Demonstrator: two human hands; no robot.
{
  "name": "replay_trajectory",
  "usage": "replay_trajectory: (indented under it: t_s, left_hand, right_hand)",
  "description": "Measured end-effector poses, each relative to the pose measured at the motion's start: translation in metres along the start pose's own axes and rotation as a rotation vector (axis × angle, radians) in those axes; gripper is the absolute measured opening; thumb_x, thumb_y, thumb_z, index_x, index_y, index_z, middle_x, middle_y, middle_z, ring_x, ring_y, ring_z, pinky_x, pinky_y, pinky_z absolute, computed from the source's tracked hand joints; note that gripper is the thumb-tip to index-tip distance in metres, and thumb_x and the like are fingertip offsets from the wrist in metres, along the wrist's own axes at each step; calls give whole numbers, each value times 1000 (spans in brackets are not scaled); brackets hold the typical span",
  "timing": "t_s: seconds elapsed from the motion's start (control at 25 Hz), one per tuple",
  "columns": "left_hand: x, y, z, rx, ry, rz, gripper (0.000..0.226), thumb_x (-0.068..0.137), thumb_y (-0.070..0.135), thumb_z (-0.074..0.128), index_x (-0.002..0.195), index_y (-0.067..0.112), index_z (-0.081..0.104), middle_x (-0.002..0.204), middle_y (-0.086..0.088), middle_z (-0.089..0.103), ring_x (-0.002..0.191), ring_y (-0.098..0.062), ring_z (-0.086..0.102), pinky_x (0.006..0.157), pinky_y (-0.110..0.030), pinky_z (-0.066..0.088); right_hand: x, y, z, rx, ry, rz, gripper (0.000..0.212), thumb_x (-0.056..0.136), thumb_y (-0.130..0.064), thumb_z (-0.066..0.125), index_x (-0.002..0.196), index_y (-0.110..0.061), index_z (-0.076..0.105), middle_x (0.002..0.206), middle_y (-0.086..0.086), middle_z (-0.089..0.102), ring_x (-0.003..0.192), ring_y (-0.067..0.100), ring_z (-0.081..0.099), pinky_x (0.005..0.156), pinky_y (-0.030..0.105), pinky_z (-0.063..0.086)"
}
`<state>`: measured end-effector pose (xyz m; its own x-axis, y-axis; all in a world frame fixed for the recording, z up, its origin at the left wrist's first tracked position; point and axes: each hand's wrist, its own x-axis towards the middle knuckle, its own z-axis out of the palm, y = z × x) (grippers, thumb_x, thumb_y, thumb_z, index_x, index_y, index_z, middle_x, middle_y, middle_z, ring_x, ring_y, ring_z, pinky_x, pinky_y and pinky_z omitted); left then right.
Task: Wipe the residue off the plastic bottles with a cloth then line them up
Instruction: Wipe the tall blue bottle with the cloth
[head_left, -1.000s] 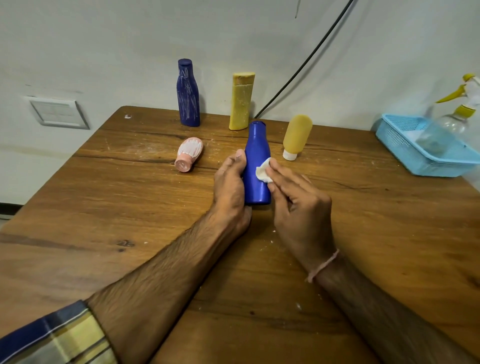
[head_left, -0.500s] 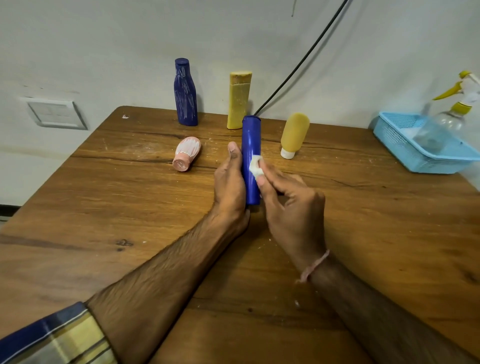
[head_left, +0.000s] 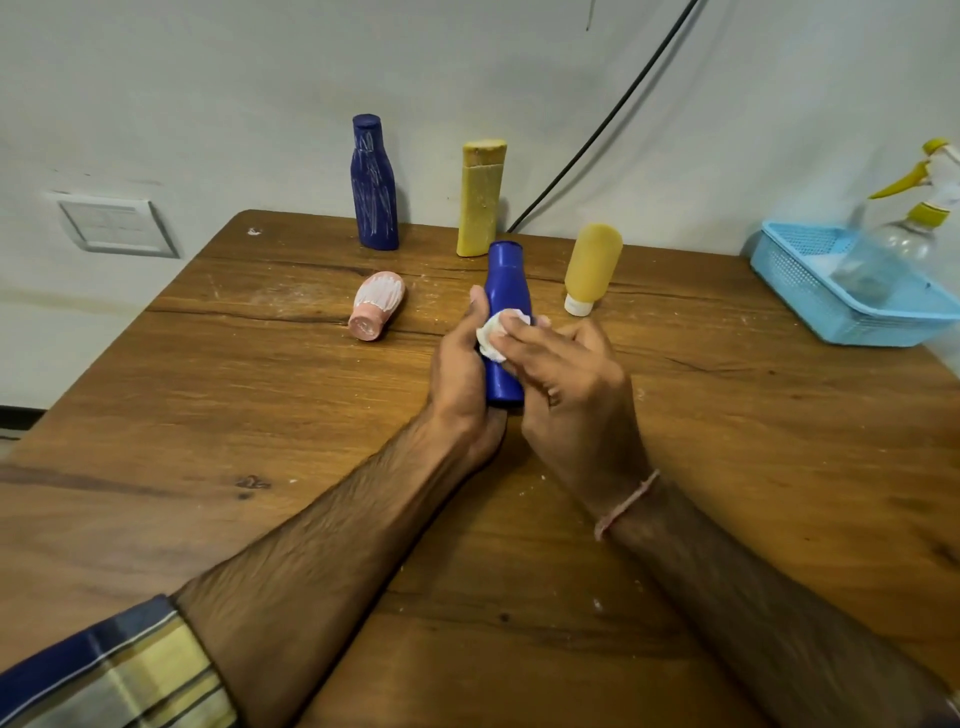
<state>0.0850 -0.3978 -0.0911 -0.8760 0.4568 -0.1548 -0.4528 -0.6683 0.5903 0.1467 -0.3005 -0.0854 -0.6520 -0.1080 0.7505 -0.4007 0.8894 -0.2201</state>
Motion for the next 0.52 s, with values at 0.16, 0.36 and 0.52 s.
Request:
replay_trajectory:
  t_s: [0.16, 0.36, 0.52]
  left_hand:
    - [2, -5, 0, 95, 4, 90, 50, 103, 48, 46, 130, 11, 64, 120, -18, 71, 110, -29, 67, 104, -50, 48]
    - [0, 4, -1, 6, 8, -3, 60, 103, 53, 44, 138, 6, 53, 106, -16, 70, 82, -25, 68, 68, -37, 58]
    - [2, 2, -1, 100, 34, 57, 55, 104, 54, 39, 142, 15, 50, 111, -16, 73, 78, -22, 65, 72, -38, 55]
  right_hand:
    - [31, 16, 3, 75, 91, 207, 34, 93, 1, 66, 125, -7, 70, 129, 10, 69, 112, 23, 61, 101, 26, 50]
    - [-9, 9, -7, 126, -56, -21, 26, 87, 0, 74, 113, -3, 73, 111, 15, 67, 107, 21, 65, 95, 28, 57]
    - [-22, 23, -25, 156, -85, 1, 23, 86, -4, 73, 109, -5, 75, 103, 9, 70, 97, 15, 67, 86, 19, 56]
